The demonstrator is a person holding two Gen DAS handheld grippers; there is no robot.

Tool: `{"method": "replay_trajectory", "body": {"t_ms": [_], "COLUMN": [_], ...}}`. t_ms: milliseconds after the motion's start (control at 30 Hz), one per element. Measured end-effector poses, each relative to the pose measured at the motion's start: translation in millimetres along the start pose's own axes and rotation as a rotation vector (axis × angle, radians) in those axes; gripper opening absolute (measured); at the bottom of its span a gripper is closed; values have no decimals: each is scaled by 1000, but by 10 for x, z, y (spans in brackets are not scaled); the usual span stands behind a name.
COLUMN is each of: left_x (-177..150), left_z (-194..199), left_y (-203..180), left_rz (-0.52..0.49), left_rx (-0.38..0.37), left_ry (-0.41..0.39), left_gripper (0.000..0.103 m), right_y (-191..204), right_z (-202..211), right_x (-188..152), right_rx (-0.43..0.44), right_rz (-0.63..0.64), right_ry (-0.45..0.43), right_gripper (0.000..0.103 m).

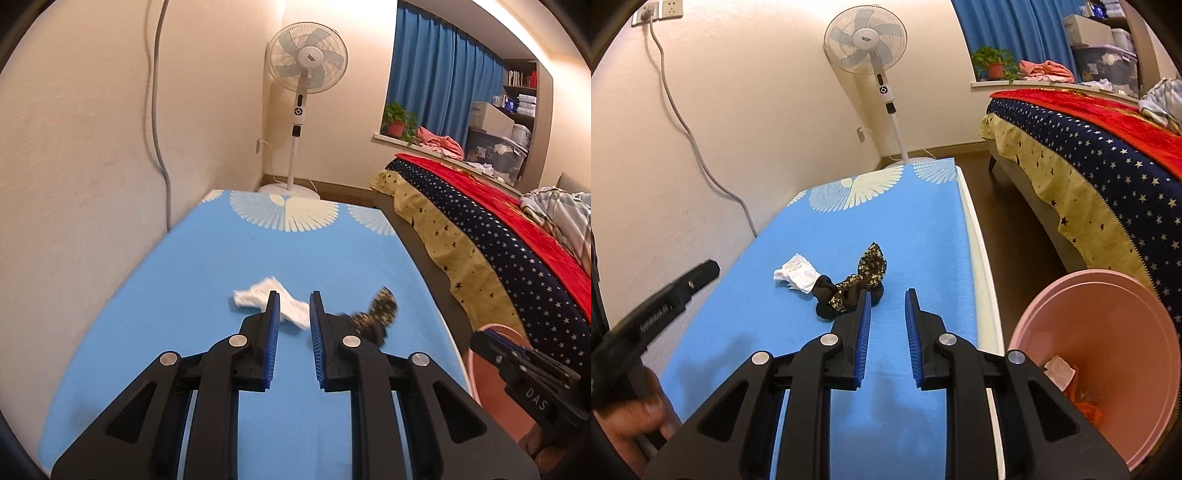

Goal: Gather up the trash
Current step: 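Grasp the white tissue with the left tool while the right tool grasps the black-and-gold packet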

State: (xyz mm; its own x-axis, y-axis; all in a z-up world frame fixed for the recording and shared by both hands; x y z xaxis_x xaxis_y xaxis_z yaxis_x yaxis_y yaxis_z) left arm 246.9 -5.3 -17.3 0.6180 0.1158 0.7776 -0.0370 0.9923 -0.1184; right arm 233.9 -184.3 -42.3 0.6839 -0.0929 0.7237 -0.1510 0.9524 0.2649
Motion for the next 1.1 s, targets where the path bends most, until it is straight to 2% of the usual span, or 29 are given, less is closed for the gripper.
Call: {"method": "replay_trajectory", "body": {"t_ms": [100,267,500,800,900,1000,1100], "left_x": [41,-102,-165,-277,-255,-214,-204], "left_z": [-73,-208,-464,-856,-975,-1102,-1208], "left_y": [91,247,344,335,370,379,379], "left_rz": [9,75,123,135,153,168,193], "left_rx": [6,6,-8,-33,-37,-46,-67], "left_ry": [0,26,69,141,152,162,186], "left_gripper": [17,17,17,17,22,37,41], "right_y": [35,99,183,169,178,234,252], "right_z": [-83,-312,-537,-769,-853,-935,-1024], "right_x": [-1,-62,-59,12,37,39,6], "right_rx": [6,20,29,27,38,45,32], "right_rz": [-3,-18,-34,-68,-77,-70,-61], "right_ry": [6,43,62,73,88,104,128], "right_gripper": [20,20,34,40,41,41,41]}}
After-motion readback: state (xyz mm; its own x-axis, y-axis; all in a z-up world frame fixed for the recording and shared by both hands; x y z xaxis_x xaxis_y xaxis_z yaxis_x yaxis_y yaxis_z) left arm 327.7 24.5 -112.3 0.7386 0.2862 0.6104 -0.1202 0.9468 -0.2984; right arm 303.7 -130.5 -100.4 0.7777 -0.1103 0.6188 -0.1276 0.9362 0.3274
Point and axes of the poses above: each gripper's, at about its wrist camera, not at the fingertips, and z roughly against the way its jaws point, y to its left, x to its top, the point moved 10 cm from there along -z, roughly the way its jaws point, and after that the axes turned 7 degrees about y, right-handed, at the moved point
